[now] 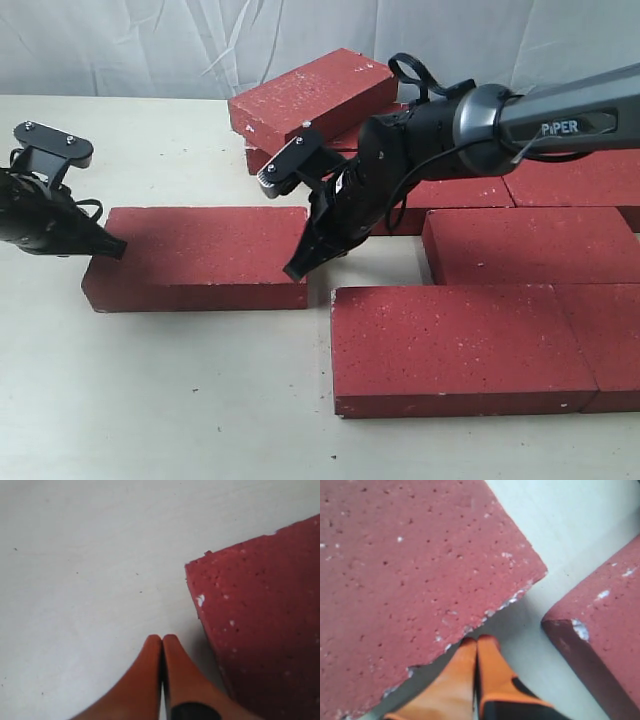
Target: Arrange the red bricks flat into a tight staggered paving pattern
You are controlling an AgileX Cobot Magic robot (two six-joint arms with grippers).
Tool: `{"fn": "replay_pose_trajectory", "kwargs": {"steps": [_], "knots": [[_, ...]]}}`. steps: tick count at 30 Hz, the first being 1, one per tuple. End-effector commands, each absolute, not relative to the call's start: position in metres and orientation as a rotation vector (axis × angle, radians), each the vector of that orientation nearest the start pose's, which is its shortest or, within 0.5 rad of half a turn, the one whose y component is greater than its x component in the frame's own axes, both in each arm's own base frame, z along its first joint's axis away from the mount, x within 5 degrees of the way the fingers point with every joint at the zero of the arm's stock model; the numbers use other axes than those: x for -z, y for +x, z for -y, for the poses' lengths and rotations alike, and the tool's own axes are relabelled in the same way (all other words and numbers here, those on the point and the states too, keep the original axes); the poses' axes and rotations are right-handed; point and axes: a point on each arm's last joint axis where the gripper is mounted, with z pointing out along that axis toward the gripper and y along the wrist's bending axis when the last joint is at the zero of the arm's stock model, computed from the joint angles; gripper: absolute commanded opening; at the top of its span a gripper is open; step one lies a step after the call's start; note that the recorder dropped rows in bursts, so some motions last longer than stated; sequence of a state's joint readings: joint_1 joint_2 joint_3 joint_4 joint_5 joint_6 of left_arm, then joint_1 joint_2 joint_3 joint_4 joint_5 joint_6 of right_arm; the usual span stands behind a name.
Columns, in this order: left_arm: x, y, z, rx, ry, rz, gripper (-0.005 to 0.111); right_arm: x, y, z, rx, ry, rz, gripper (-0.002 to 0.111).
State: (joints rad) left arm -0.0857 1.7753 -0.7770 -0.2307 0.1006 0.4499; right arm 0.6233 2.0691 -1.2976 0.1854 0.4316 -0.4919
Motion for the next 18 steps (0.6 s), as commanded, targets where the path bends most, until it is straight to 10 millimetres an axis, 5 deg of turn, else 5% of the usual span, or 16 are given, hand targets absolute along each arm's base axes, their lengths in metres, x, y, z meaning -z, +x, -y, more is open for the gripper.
{"fn": "replay_pose_trajectory", "kwargs": {"steps": [1, 14, 18], "knots": [[-0.131, 0.314, 0.032, -0.002, 0.411, -2.571, 0.000, -0.139, 0.334, -0.248, -0.200, -1.259, -2.381, -0.001], [-0.130, 0.310, 0.036, 0.069, 0.377, -2.647, 0.000, -0.144, 0.331, -0.245, -0.187, -1.294, -2.396, -0.001], [-0.131, 0.308, 0.051, 0.084, 0.459, -2.628, 0.000, -0.134, 0.334, -0.246, -0.178, -1.289, -2.389, -0.001]]}}
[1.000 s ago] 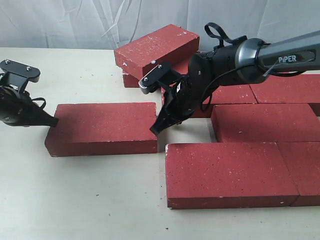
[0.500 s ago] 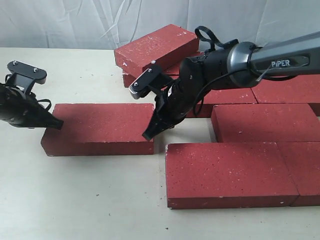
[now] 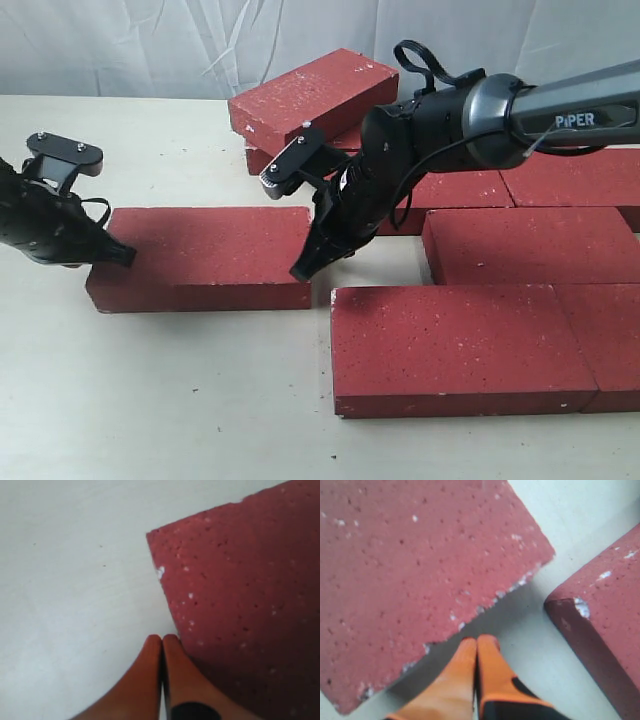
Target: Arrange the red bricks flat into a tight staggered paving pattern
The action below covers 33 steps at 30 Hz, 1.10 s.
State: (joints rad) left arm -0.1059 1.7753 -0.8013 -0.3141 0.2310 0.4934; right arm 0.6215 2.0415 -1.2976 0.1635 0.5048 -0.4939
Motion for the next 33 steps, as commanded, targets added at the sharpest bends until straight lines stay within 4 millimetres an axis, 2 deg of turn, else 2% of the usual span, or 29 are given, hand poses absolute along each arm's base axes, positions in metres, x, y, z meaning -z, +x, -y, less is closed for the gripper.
{"fn": "replay_pose_trajectory", "kwargs": {"steps": [1, 8, 21, 33], "knots": [[-0.131, 0.308, 0.053, 0.086, 0.471, -2.625, 0.000, -0.133, 0.334, -0.246, -0.177, -1.289, -2.389, -0.001], [-0.131, 0.308, 0.055, 0.085, 0.481, -2.621, 0.000, -0.149, 0.327, -0.242, -0.184, -1.323, -2.420, -0.001], [-0.129, 0.303, 0.056, 0.118, 0.492, -2.676, 0.000, -0.147, 0.328, -0.237, -0.093, -1.415, -2.398, -0.001], [-0.129, 0.302, 0.057, 0.123, 0.512, -2.680, 0.000, -0.146, 0.328, -0.236, -0.079, -1.433, -2.400, -0.001]]}}
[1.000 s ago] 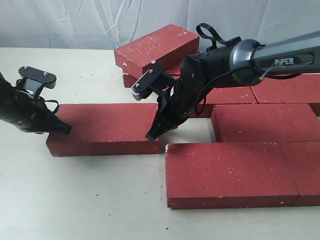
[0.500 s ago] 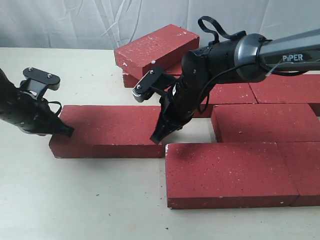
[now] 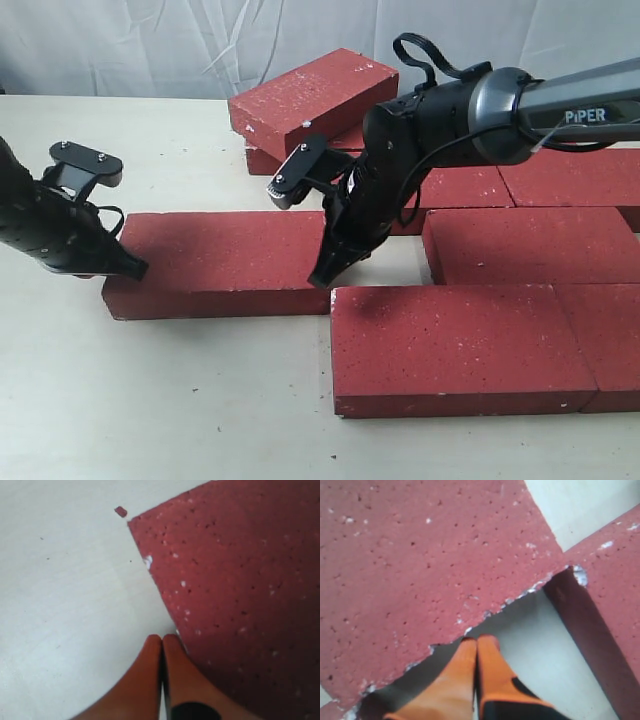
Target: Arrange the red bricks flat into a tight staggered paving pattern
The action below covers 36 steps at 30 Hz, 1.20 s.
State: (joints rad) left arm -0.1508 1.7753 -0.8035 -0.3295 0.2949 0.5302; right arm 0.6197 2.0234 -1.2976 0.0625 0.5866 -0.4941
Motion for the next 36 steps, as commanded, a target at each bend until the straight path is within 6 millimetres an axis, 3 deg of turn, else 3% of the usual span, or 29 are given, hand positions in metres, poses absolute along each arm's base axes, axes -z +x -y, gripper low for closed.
{"fn": "replay_pose_trajectory", "kwargs": {"steps": [1, 9, 18, 22, 28, 36], "knots": [[-0.129, 0.302, 0.058, 0.125, 0.519, -2.679, 0.000, -0.146, 0.328, -0.236, -0.079, -1.433, -2.400, -0.001], [-0.128, 0.298, 0.071, 0.131, 0.643, -2.663, 0.000, -0.146, 0.326, -0.235, -0.078, -1.444, -2.417, -0.001], [-0.129, 0.300, 0.071, 0.134, 0.610, -2.650, 0.000, -0.146, 0.329, -0.226, 0.067, -1.476, -2.421, -0.001], [-0.129, 0.300, 0.071, 0.132, 0.609, -2.647, 0.000, -0.155, 0.336, -0.218, 0.208, -1.347, -2.433, -0.001], [-0.130, 0.302, 0.071, 0.133, 0.584, -2.636, 0.000, -0.180, 0.333, -0.211, 0.233, -1.281, -2.427, -0.001], [-0.130, 0.301, 0.072, 0.138, 0.580, -2.641, 0.000, -0.195, 0.345, -0.157, 0.169, -1.028, -2.440, -0.001]]}}
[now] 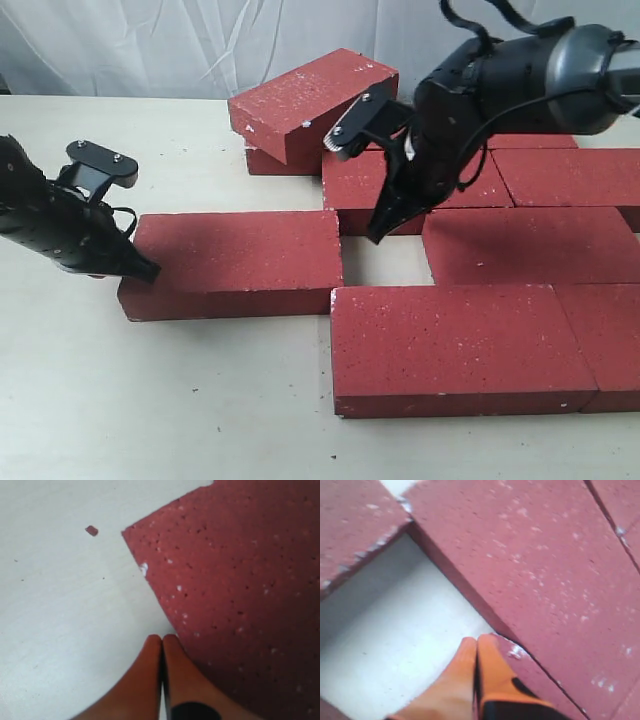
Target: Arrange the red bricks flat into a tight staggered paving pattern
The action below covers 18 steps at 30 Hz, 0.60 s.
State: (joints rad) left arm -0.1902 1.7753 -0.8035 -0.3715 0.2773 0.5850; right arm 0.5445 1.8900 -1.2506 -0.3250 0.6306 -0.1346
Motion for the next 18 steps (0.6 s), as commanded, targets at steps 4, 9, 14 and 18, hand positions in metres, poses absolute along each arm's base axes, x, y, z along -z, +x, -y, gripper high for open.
{"fn": "replay_pose_trajectory", "kwargs": {"steps": [4, 9, 14, 18], "knots": [[-0.130, 0.301, 0.073, 0.150, 0.561, -2.640, 0.000, -0.210, 0.345, -0.138, 0.106, -0.885, -2.419, -0.001], [-0.131, 0.298, 0.098, 0.156, 0.657, -2.581, 0.000, -0.212, 0.343, -0.138, 0.102, -0.884, -2.392, -0.001], [-0.128, 0.297, 0.113, 0.162, 0.705, -2.559, 0.000, -0.212, 0.343, -0.138, 0.102, -0.884, -2.392, -0.001], [-0.114, 0.306, 0.128, 0.174, 0.729, -2.567, 0.000, -0.212, 0.343, -0.138, 0.100, -0.882, -2.393, -0.001]]}}
